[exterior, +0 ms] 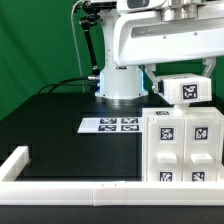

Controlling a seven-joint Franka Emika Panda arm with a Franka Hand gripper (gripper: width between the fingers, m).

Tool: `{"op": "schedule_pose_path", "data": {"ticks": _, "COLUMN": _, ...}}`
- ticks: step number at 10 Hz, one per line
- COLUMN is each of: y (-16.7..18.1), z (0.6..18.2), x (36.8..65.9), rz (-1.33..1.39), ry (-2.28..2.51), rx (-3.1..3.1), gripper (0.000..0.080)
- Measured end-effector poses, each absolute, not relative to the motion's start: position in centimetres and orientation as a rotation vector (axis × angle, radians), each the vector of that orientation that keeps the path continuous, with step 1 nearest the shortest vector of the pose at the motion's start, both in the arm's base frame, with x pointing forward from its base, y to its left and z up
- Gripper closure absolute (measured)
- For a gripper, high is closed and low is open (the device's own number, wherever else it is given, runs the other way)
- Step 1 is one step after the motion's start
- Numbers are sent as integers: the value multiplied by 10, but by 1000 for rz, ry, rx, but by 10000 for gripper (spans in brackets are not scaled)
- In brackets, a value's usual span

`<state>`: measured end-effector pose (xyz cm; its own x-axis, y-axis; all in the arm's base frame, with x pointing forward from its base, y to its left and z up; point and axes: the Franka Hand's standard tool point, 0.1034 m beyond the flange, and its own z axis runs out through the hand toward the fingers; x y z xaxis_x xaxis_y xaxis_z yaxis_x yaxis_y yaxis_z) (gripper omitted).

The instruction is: Assemble cabinet

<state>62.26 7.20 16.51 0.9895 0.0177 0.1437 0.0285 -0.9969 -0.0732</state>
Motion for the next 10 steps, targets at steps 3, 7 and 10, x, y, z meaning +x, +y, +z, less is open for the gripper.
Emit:
{"op": "schedule_pose_path", "data": {"ticks": 3, "y": 72, "z": 157, "x": 622, "rz": -206, "ry": -38, "rx": -3061, "gripper": 255}}
{"op": "schedule_pose_path", "data": {"ticks": 7, "y": 72, "z": 156, "x": 623, "rz": -213, "ry": -38, "rx": -3061, "gripper": 255}}
{"op": "schedule_pose_path", "data": {"ticks": 10, "y": 72, "z": 156, "x": 623, "rz": -214, "ry": -37, "rx": -3061, "gripper": 255}}
